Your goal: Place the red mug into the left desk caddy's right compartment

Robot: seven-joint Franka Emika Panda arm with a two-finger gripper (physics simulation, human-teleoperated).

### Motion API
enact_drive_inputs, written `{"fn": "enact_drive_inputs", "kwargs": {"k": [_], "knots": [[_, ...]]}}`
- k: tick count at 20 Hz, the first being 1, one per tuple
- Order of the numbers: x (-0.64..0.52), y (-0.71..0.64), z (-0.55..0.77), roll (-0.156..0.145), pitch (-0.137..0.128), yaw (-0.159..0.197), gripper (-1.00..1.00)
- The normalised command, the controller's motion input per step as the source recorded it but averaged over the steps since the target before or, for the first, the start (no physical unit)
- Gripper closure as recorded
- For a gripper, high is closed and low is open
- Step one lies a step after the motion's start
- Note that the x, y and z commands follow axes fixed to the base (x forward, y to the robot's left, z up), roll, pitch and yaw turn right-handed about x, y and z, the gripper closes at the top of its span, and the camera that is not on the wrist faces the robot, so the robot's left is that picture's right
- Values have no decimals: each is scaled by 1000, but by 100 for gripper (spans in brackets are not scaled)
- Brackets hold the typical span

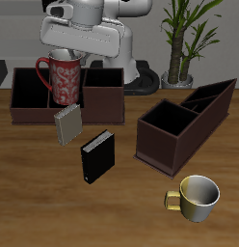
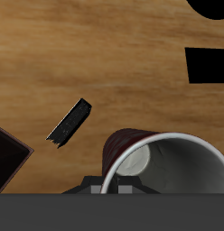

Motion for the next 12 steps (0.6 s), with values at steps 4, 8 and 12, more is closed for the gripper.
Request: {"fn": "enact_drive_inputs", "kwargs": {"k": [4,8,12], "knots": [[-290,448,21,54,17,58,100],[-259,344,116,19,-10,17,100],[-214,446,170,-3,0,-7,100]]}}
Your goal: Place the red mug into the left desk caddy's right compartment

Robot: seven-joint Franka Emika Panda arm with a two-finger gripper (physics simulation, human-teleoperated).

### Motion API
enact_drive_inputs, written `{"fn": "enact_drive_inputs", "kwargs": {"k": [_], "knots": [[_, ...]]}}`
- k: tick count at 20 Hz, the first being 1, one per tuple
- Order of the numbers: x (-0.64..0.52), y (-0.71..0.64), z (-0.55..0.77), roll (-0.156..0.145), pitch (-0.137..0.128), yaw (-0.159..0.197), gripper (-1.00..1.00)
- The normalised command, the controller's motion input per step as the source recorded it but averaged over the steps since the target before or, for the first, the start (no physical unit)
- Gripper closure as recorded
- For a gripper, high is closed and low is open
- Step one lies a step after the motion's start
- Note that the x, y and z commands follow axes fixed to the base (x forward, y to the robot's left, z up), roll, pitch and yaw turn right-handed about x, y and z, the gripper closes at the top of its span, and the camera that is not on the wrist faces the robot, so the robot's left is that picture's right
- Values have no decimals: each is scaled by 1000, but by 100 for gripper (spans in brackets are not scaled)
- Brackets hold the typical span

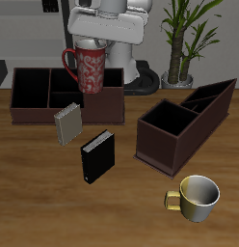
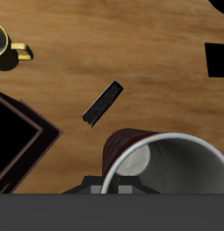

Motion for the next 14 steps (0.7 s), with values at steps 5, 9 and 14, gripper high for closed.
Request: {"fn": "enact_drive_inputs", "kwargs": {"k": [5,9,14], "knots": [[-161,617,148,40,-28,24,100],[-16,669,30,-14,19,-6,100],[27,558,55,-40,15,-58,100]]}}
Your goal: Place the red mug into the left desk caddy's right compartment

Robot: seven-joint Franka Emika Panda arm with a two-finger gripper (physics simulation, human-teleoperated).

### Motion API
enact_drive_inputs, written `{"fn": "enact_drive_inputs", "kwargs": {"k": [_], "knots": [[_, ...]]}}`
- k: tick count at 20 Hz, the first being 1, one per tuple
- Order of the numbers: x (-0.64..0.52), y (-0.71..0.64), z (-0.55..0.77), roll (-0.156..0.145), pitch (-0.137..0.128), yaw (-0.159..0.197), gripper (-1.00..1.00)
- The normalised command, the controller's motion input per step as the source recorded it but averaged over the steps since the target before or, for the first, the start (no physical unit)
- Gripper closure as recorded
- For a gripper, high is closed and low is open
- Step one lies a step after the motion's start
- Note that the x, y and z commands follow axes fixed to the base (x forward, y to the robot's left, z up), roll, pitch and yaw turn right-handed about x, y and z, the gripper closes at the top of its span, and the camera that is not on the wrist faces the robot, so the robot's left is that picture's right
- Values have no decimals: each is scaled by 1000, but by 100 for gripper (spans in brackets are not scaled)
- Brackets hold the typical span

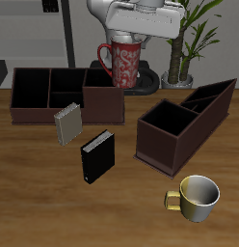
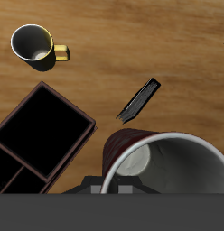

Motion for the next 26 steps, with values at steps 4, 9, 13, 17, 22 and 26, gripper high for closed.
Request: {"fn": "enact_drive_inputs", "kwargs": {"k": [4,9,13,17,22,26], "knots": [[3,478,8,32,12,-19,100],[18,480,26,-6,8,-10,100],[146,293,-15,3,26,-35,100],[80,313,0,24,17,-29,100],[124,351,31,25,10,-20,100],[137,283,23,19,-1,-11,100]]}}
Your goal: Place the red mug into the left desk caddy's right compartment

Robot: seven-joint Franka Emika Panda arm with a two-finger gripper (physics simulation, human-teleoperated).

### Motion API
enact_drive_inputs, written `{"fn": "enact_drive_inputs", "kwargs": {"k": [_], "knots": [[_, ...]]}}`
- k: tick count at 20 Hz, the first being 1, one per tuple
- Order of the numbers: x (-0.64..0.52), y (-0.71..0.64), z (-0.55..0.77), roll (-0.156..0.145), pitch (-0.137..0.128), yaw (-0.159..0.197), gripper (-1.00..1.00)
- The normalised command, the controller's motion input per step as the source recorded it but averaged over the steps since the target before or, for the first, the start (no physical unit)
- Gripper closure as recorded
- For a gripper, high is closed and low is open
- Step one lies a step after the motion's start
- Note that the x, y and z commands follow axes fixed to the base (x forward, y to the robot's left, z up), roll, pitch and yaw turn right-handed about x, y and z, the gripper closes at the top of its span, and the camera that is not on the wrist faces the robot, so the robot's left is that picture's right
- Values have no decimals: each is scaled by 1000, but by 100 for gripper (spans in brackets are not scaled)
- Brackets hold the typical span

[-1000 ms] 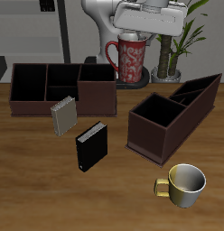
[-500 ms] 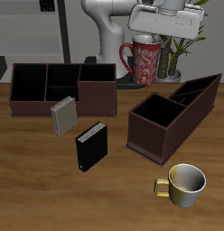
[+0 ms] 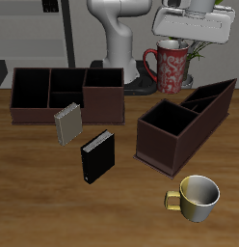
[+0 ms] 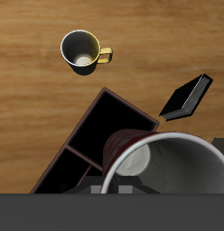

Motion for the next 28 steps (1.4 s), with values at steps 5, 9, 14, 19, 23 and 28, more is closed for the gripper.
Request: {"fn": "enact_drive_inputs", "kwargs": {"k": [5,9,14,19,23,28], "knots": [[143,163,-23,-8,21,-27,100],[230,57,-58,-22,22,-31,100],[137,72,-173,-6,28,-17,100],[62,84,-111,-3,12,-10,100],[86,60,-150,2,21,-5,100],[115,-19,-172,-14,20,-13,100]]}}
